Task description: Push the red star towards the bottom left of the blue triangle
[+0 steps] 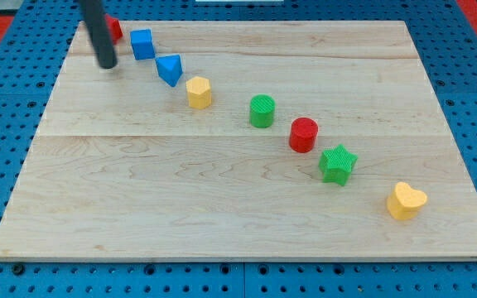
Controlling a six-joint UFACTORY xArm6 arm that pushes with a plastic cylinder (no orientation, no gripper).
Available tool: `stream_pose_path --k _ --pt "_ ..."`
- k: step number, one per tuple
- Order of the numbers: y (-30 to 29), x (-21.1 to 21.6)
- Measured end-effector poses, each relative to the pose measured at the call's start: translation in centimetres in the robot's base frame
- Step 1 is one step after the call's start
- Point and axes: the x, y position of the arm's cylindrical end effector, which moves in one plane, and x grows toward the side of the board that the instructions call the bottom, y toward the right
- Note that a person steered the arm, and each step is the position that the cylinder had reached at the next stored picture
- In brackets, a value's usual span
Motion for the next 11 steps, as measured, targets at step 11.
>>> stream_pose_path --k 11 --pt "8.0 4.2"
